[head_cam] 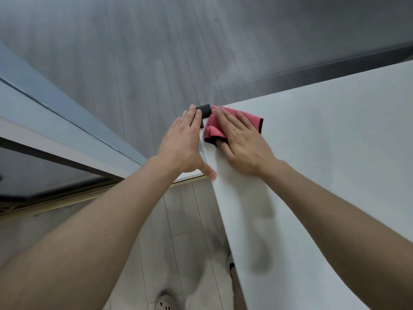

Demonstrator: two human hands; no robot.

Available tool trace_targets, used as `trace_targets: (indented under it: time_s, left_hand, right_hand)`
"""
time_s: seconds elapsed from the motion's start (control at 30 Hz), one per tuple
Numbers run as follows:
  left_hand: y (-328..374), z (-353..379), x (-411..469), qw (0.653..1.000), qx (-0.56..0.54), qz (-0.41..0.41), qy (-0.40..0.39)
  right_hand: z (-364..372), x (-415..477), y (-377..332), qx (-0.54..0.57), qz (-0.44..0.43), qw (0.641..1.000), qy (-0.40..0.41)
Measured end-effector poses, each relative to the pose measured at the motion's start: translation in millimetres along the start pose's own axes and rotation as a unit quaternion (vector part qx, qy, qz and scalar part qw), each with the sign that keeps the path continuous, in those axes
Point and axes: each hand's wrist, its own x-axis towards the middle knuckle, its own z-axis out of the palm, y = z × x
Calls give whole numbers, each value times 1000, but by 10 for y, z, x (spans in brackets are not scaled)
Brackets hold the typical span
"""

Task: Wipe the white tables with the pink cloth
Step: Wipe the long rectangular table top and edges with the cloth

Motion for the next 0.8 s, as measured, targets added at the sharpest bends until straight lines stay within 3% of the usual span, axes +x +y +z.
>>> trace_targets:
  time_s: [0.1,0.27,0.4,0.67,0.8]
  left_hand:
    - [0,2,-10,1000,-9,-7,-2]
    - [-24,22,14,1000,-7,-6,6]
    - [-37,26,-11,1000,-20,-5,2]
    - [-40,19,-12,1000,-23,2,-1]
    - [-55,25,27,1000,-23,-2,1]
  right_hand:
    - [70,-390,23,-16,-11,1000,7]
    - [-41,35,-51,-20,44,999,-8]
    - [82,-663,-122,-42,-15,999,5]
    - [-24,-251,102,-36,-140,989,-31]
    - [-40,-74,-16,-14,-105,994,-14]
